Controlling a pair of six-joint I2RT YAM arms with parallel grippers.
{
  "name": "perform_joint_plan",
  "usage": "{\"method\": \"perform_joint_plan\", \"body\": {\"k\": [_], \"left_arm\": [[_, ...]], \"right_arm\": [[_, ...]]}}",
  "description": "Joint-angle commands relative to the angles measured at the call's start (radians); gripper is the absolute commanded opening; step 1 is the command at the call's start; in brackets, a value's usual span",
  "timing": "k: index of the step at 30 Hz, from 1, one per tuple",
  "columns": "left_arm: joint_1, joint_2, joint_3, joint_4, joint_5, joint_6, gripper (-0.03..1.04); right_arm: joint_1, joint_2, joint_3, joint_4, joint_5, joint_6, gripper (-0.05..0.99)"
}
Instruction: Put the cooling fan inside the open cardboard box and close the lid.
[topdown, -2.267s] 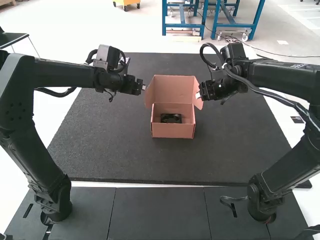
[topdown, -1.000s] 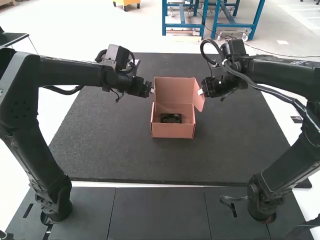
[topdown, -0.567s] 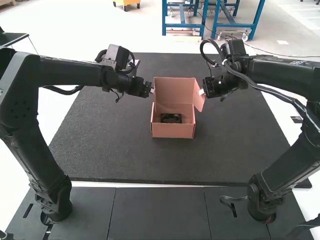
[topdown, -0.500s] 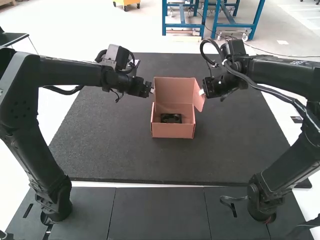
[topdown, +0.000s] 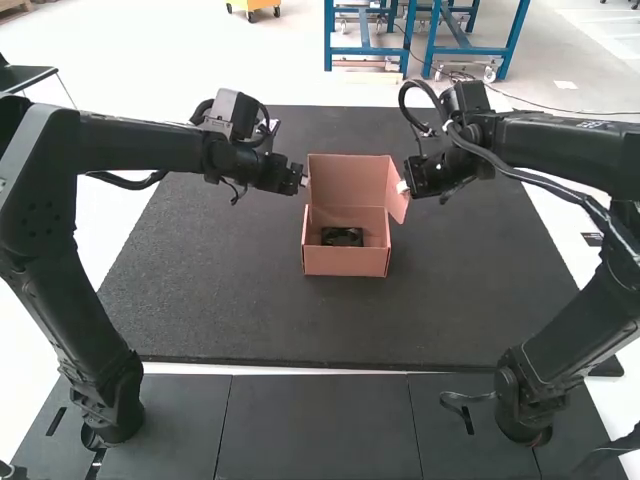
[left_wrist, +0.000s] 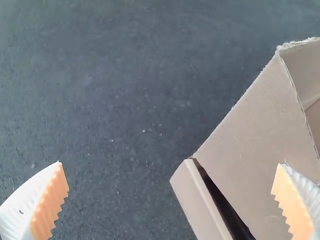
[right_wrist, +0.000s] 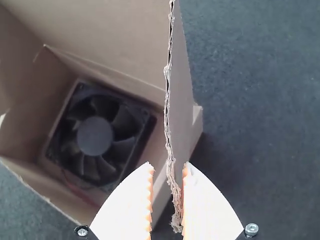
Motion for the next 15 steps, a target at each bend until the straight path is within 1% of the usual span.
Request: {"method": "perform_joint_plan", "body": {"k": [1,2,5,7,10,11,15], "left_arm": [[-0.012,-0.004,0.05,0.007,0.012,-0.01,0.96],[-0.011,-0.004,0.051,0.007,0.012,-0.01,0.96],[-0.011,-0.004,0.051,0.008,0.012,-0.01,0.96],[-0.011,-0.004,0.051,0.008,0.012,-0.012,0.96],[-0.012,-0.004,0.051,0.008,0.012,-0.012,0.96],[-0.012,-0.004,0.051,0.01,0.012,-0.01,0.96],[-0.012,-0.004,0.051,0.008,0.012,-0.012,0.96]], "right_arm": [[-0.011,0.015,0.03,0.001,-0.014,-0.005,0.17],[-0.009,0.018,0.032,0.0,-0.016,-0.006,0.17],[-0.009,0.027,0.039,-0.007,-0.039,-0.006,0.09],[-0.009,0.032,0.045,-0.008,-0.04,-0.006,0.07],[-0.009,0.036,0.051,-0.011,-0.051,-0.005,-0.01],[-0.009,0.036,0.053,-0.011,-0.056,-0.005,-0.02],[-0.008,0.036,0.062,-0.017,-0.065,-0.002,-0.02]]}}
